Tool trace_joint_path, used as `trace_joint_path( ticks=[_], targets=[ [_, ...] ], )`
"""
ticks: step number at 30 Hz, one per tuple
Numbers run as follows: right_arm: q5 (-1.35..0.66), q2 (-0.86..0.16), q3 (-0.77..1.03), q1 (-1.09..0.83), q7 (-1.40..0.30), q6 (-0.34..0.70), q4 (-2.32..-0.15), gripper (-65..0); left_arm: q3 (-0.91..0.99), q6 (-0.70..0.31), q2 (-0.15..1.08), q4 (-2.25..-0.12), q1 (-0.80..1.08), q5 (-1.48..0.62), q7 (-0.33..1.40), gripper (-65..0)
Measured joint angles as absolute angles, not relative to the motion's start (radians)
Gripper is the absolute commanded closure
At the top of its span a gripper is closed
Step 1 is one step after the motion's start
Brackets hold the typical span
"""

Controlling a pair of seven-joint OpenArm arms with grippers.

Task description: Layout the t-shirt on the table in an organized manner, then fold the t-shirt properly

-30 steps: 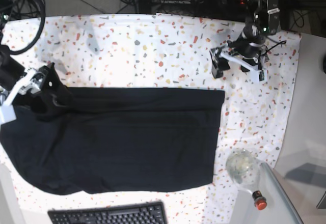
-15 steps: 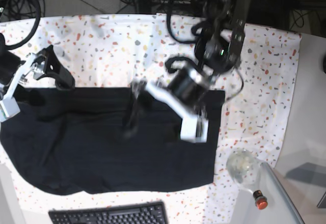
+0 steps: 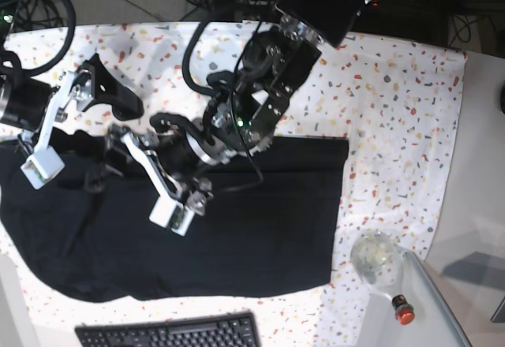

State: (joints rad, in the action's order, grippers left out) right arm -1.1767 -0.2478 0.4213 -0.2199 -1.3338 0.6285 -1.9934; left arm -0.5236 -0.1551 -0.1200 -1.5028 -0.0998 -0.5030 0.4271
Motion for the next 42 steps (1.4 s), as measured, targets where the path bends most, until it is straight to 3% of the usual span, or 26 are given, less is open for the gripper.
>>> trace_joint_path(
  ticks=[3, 7, 15, 25, 33, 34, 35, 37, 42],
  targets=[
    [-1.071, -0.262, 0.395, -0.220, -1.288, 0.609, -2.000, -65.0, -0.453, -0.144, -0.116, -1.513, -0.082, -0.551, 0.397, -60.7],
    [-0.961, -0.266, 0.346, -0.243, -1.217, 0.583, -1.995, -65.0, -0.402, -0.131, -0.099, -1.534, -0.063, -0.637, 0.232, -60.7],
    [-0.768, -0.257, 0.242, -0.220, -1.206, 0.583, -1.996, -65.0, -0.369, -0.131, -0.110, -1.510, -0.046, -0.637, 0.242, -60.7],
    [-0.753, -0.262, 0.218, -0.217, -1.192, 0.583, -1.996, -65.0, -0.426, -0.135, -0.103, -1.491, -0.078, -0.637, 0.248, -60.7],
    [-0.754, -0.255, 0.210, -0.228, -1.011, 0.583, -1.991, -65.0, -0.424, -0.132, -0.085, -1.539, -0.020, -0.637, 0.239, -60.7],
    [-0.752, -0.255, 0.210, -0.226, -0.985, 0.583, -1.990, -52.8, -0.427, -0.134, -0.086, -1.552, 0.000, -0.637, 0.239, -60.7],
    [-0.753, -0.255, 0.209, -0.225, -0.958, 0.582, -1.988, -33.3, -0.426, -0.134, -0.086, -1.564, 0.019, -0.639, 0.242, -60.7],
    [-0.764, -0.251, 0.207, -0.221, -0.897, 0.583, -1.967, -1.7, -0.426, -0.133, -0.085, -1.583, 0.043, -0.638, 0.246, -60.7],
    [-0.751, -0.171, 0.201, -0.223, -0.834, 0.574, -1.886, 0.0, -0.477, -0.140, -0.083, -1.640, 0.060, -0.640, 0.245, -60.7]
  ],
)
